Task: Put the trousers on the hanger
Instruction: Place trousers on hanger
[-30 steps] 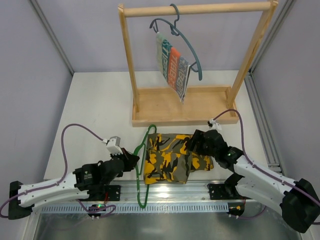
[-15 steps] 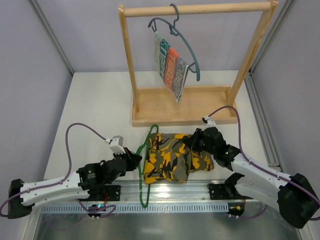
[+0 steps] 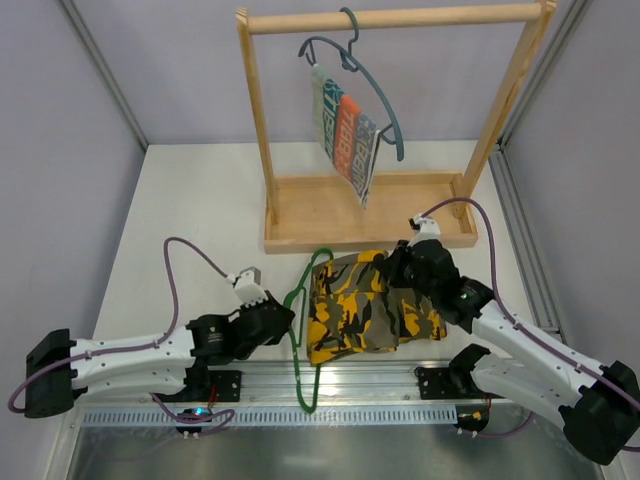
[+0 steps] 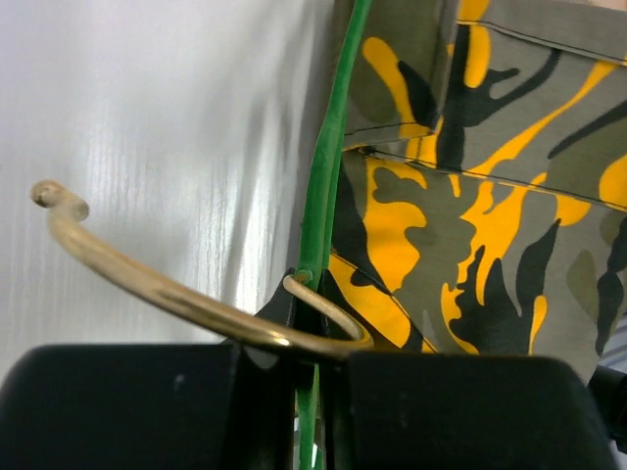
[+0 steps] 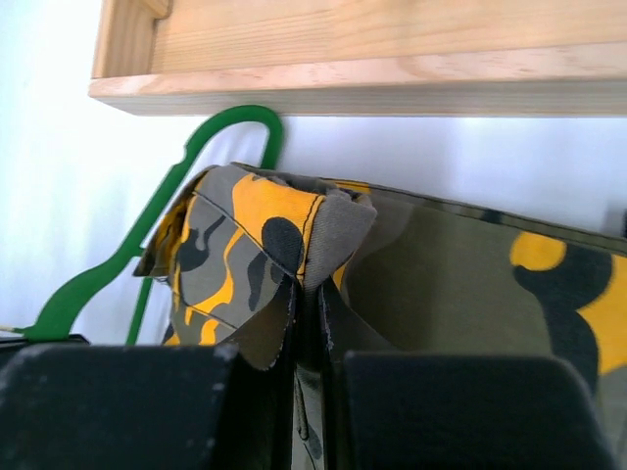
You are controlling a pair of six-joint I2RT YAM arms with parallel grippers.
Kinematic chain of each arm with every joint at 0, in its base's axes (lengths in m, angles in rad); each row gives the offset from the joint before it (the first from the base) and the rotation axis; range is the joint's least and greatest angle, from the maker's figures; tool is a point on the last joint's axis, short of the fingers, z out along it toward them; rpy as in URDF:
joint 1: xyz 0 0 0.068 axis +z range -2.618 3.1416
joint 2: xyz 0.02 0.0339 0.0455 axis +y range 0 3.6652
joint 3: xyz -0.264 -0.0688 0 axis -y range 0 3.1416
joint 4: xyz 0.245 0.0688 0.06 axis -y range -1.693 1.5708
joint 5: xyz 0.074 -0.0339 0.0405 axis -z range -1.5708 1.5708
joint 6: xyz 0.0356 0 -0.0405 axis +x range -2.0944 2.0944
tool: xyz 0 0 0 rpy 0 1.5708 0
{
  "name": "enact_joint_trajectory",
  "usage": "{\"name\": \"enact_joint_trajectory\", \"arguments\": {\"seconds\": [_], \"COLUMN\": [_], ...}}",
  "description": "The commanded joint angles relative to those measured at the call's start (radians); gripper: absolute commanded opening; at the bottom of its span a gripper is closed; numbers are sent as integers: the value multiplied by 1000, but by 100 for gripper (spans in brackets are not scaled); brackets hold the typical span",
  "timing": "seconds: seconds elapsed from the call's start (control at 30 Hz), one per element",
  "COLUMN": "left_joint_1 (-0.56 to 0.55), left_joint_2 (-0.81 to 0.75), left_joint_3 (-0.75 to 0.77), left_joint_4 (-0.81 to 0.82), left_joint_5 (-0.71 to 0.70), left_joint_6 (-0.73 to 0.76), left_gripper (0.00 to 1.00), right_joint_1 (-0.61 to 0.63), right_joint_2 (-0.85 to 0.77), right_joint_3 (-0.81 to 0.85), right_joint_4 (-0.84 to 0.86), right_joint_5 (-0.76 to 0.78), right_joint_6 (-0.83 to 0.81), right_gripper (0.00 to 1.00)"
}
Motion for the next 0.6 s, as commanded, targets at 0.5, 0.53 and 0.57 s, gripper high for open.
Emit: {"name": "enact_joint_trajectory", "arguments": {"seconds": [0.5,0.53,0.57], "left_joint_1": [-5,-5,-5], "left_joint_2": [-330,-344,-357], "left_joint_3": [-79,-79,-76], "left_joint_4": [-241,-234,-247], "left_joint_5": [-69,-66,-68], "left_joint_6": [27,37,42], "left_gripper": [0,0,0], "right_joint_1": [-113,-115,-113], "right_joint_2": [36,26,20], "right_joint_3": [-46,-55,-60], "right_joint_4": [-25,-20,-33], "right_joint_5": [34,2,-10], "right_joint_6": [-14,-11,-14], "right_gripper": [9,14,19]}}
